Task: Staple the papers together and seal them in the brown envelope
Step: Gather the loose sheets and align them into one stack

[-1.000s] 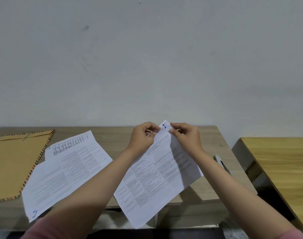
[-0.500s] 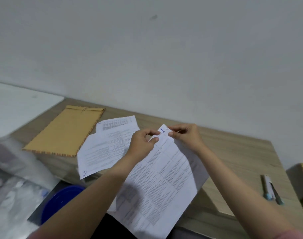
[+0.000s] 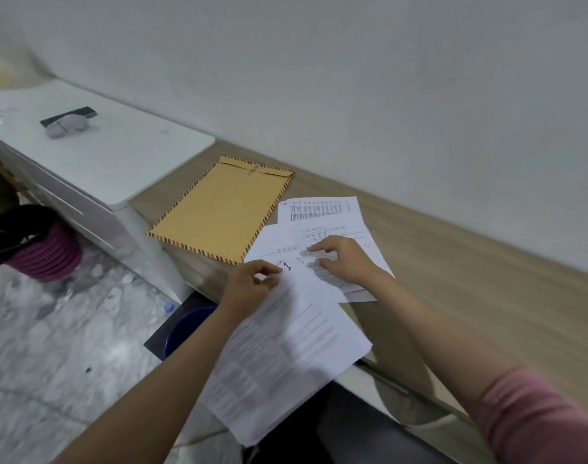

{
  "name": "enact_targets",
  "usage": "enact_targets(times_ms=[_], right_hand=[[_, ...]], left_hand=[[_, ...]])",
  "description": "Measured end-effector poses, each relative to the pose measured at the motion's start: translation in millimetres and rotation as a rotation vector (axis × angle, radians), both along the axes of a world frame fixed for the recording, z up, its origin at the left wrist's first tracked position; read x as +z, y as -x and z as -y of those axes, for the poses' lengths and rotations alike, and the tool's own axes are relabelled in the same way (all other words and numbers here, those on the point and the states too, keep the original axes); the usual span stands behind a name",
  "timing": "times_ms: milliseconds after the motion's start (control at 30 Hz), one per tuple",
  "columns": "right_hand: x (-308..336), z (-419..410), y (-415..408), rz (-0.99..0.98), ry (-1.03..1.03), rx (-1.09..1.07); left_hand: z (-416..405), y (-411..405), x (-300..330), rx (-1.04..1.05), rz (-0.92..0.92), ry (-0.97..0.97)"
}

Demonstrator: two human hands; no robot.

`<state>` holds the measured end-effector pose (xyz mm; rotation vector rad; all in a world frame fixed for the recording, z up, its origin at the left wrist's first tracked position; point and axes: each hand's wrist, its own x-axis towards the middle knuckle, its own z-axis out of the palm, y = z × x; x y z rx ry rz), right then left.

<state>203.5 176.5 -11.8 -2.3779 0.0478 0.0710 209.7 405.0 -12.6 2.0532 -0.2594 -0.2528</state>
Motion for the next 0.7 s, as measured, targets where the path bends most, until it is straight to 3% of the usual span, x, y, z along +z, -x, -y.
enact_targets(times_ms=[100,433,700], right_hand=[[-23,0,-12,-0.086,0.243,0.102],[-31,44,4,-0.07,0.401,-0.331],[-21,14,-62,0.034,0.419,-0.094]], left_hand=[[-9,-19,-1,-0.026,-0.005,-0.023],[22,-53,5,-0.148,-0.013,-0.008],[26,-66,-3,-0.114,-0.055,-0.003]])
